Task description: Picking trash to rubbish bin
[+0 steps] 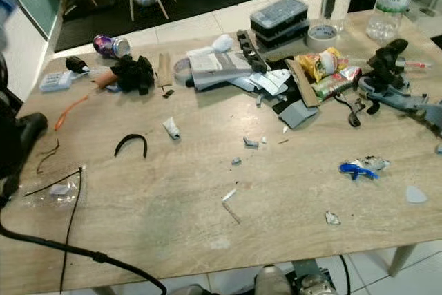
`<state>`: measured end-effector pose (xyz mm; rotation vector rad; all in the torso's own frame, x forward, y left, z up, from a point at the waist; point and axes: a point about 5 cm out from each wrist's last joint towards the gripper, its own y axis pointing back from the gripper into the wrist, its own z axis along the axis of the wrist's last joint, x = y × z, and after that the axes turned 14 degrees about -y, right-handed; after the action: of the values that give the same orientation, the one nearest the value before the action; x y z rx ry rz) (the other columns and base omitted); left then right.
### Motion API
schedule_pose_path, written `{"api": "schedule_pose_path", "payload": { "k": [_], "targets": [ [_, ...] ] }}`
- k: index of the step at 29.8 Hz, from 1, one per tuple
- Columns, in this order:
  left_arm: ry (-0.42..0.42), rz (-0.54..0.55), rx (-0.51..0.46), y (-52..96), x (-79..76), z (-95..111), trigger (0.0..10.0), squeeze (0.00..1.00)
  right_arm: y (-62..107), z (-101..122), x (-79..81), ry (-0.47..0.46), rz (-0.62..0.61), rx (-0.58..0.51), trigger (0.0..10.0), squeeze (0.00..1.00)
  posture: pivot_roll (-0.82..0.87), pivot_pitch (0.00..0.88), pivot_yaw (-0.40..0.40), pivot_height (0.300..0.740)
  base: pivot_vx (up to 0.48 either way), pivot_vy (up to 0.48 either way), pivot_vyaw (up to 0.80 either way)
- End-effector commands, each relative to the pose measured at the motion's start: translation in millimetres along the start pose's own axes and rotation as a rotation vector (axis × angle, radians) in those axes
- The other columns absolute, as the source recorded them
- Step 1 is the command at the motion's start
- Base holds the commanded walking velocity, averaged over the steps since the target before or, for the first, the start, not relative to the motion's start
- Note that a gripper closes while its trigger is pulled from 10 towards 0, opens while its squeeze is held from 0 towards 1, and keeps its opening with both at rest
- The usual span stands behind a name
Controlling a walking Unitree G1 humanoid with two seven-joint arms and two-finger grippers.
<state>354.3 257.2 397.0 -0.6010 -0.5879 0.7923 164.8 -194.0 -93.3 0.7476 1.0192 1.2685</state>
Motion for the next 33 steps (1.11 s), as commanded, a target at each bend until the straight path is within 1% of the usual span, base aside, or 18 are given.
{"api": "schedule_pose_path", "payload": {
  "k": [1,2,3,4,5,6,8,9,10,11,12,16,21,26,30,31,32,33],
  "targets": [
    [0.082,-0.044,-0.038,8.0,-16.8,-6.8,10.0,0.00,2.4,-14.4,24.4,0.028,0.092,0.055,10.0,0.00,-0.06,0.104,0.107,0.740,-0.247,0.000,0.00],
    [0.104,-0.057,-0.034,10.7,-24.7,-12.2,10.0,0.00,2.3,-14.3,23.8,0.031,0.092,0.055,10.0,0.00,-0.06,0.104,0.107,0.740,-0.247,0.000,0.00],
    [0.104,-0.057,-0.034,10.7,-24.7,-12.2,10.0,0.00,2.3,-14.3,23.8,0.031,0.092,0.055,10.0,0.00,-0.06,0.104,0.107,0.740,-0.247,0.000,0.00],
    [0.145,-0.082,-0.017,14.9,-41.7,-25.8,10.0,0.00,2.2,-13.9,22.9,0.039,0.093,0.053,10.0,0.00,-0.06,0.098,0.094,0.740,-0.360,0.000,0.00],
    [0.177,-0.100,-0.009,18.2,-54.2,-34.3,10.0,0.00,2.1,-13.6,22.2,0.044,0.094,0.051,10.0,0.00,-0.06,0.098,0.094,0.740,-0.360,0.000,0.00],
    [0.236,-0.100,-0.014,20.3,-65.4,-42.9,10.0,0.00,1.9,-13.1,21.1,0.048,0.093,0.049,10.0,0.00,-0.06,0.089,0.078,0.740,-0.394,0.000,0.00],
    [0.305,-0.106,-0.017,22.0,-81.1,-53.8,10.0,0.00,1.7,-12.1,19.3,0.058,0.092,0.044,10.0,0.00,-0.06,0.082,0.066,0.740,-0.437,0.000,0.00],
    [0.305,-0.106,-0.017,22.0,-81.1,-53.8,10.0,0.00,1.7,-12.1,19.3,0.058,0.092,0.044,10.0,0.00,-0.06,0.082,0.066,0.740,-0.480,0.000,0.00],
    [0.364,-0.123,-0.022,22.7,-96.0,-58.9,10.0,0.00,1.5,-11.0,17.8,0.071,0.089,0.040,10.0,0.00,-0.06,0.073,0.053,0.740,-0.480,0.000,0.00],
    [0.401,-0.133,-0.035,21.9,-104.8,-60.0,10.0,0.00,1.4,-10.4,16.9,0.079,0.086,0.038,10.0,0.00,-0.06,0.068,0.048,0.740,-0.480,0.000,0.00],
    [0.401,-0.133,-0.035,21.9,-104.8,-60.0,10.0,0.00,1.4,-10.4,16.9,0.079,0.086,0.038,10.0,0.00,-0.06,0.068,0.048,0.740,-0.480,0.000,0.00],
    [0.476,-0.135,-0.083,20.0,-129.0,-56.2,10.0,0.00,1.0,-8.2,13.0,0.114,0.075,0.033,10.0,0.00,-0.06,0.050,0.018,0.740,-0.480,0.000,0.00],
    [0.492,-0.127,-0.088,22.8,-136.6,-56.7,10.0,0.00,0.8,-7.2,11.3,0.125,0.073,0.030,10.0,0.00,-0.06,0.040,0.001,0.740,-0.480,0.000,0.00],
    [0.493,-0.109,-0.063,31.2,-140.5,-58.7,10.0,0.00,0.7,-6.3,10.3,0.138,0.077,0.025,10.0,0.00,-0.05,0.040,-0.008,0.740,-0.480,0.000,0.00],
    [0.486,-0.087,0.002,47.7,-139.1,-63.7,10.0,0.00,0.7,-6.0,9.9,0.147,0.084,0.024,10.0,0.00,-0.04,0.042,-0.014,0.740,-0.480,0.000,0.00],
    [0.486,-0.087,0.002,47.7,-139.1,-63.7,10.0,0.00,0.7,-6.0,9.9,0.147,0.084,0.024,10.0,0.00,-0.04,0.042,-0.014,0.740,-0.480,0.000,0.00],
    [0.476,-0.067,0.056,58.2,-138.0,-68.1,10.0,0.00,0.7,-6.2,10.1,0.150,0.086,0.025,10.0,0.00,-0.03,0.048,-0.013,0.740,-0.480,0.000,0.00],
    [0.473,-0.058,0.076,62.6,-137.4,-69.7,10.0,0.00,0.7,-6.4,10.2,0.151,0.088,0.026,10.0,0.00,-0.03,0.048,-0.013,0.740,-0.480,0.000,0.00]
  ]
}}
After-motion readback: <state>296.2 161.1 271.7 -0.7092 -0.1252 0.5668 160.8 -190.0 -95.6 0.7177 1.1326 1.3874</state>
